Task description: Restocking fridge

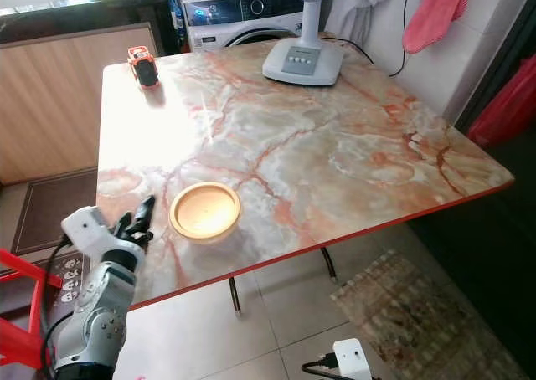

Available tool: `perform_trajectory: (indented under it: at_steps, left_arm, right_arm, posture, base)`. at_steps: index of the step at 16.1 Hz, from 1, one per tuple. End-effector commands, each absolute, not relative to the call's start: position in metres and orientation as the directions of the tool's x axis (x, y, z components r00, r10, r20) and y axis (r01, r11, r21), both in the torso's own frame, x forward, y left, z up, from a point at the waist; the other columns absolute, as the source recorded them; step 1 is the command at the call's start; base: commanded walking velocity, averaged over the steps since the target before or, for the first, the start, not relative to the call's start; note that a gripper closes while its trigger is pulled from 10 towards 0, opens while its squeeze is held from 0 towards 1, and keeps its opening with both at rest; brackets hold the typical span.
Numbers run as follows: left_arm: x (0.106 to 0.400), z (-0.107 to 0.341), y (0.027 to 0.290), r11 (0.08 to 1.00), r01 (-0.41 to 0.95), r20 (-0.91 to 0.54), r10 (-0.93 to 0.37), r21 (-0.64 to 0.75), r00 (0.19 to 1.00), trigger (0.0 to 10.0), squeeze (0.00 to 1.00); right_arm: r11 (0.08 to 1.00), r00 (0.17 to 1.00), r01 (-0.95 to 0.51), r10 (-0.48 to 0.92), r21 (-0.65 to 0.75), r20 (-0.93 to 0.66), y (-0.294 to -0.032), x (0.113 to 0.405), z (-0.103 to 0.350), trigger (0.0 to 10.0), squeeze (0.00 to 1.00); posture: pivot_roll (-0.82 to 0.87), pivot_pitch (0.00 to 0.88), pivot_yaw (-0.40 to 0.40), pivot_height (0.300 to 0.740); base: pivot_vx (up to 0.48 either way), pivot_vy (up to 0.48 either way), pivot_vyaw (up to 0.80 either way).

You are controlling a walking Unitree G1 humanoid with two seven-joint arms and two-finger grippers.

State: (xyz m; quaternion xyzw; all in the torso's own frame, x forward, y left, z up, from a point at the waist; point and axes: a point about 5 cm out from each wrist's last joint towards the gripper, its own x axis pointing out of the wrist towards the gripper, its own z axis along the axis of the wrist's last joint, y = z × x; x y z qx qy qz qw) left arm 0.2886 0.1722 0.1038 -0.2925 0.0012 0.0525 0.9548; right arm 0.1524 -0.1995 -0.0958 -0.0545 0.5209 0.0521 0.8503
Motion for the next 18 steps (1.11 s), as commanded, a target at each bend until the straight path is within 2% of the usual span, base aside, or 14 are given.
perform_trajectory:
  at_steps: [1, 9, 11, 12, 18]
  left_arm:
    - [0.290, 0.109, 0.167, 0.830, -0.060, -0.012, 0.064, -0.555, 0.998, 10.0, 1.00]
    - [0.294, 0.101, 0.141, 0.844, 0.091, -0.040, -0.132, -0.529, 0.990, 10.0, 1.00]
    - [0.296, 0.100, 0.139, 0.833, 0.092, -0.049, -0.141, -0.546, 0.989, 10.0, 1.00]
    - [0.297, 0.098, 0.138, 0.810, 0.102, -0.052, -0.162, -0.578, 0.986, 10.0, 0.00]
    - [0.300, 0.093, 0.135, 0.785, 0.122, -0.055, -0.195, -0.608, 0.979, 10.0, 0.00]
  right_arm:
    - [0.988, 0.449, -0.150, 0.027, -0.046, -0.893, -0.201, 0.151, -0.096, 10.0, 0.00]
    - [0.986, 0.448, -0.159, 0.028, -0.049, -0.894, -0.201, 0.151, -0.096, 10.0, 0.00]
    - [0.986, 0.448, -0.160, 0.028, -0.050, -0.893, -0.201, 0.152, -0.096, 10.0, 0.00]
    - [0.986, 0.449, -0.161, 0.029, -0.049, -0.893, -0.200, 0.152, -0.096, 10.0, 0.00]
    - [0.985, 0.448, -0.163, 0.031, -0.047, -0.894, -0.200, 0.151, -0.096, 10.0, 0.00]
  posture:
    - [0.03, 0.039, 0.010, 0.740]
    - [0.03, 0.032, 0.014, 0.740]
    - [0.03, 0.031, 0.013, 0.740]
    - [0.03, 0.031, 0.015, 0.740]
    - [0.02, 0.025, 0.017, 0.740]
  base:
    - [0.000, 0.000, 0.00]
    - [0.000, 0.000, 0.00]
    - [0.000, 0.000, 0.00]
    - [0.000, 0.000, 0.00]
    - [0.000, 0.000, 0.00]
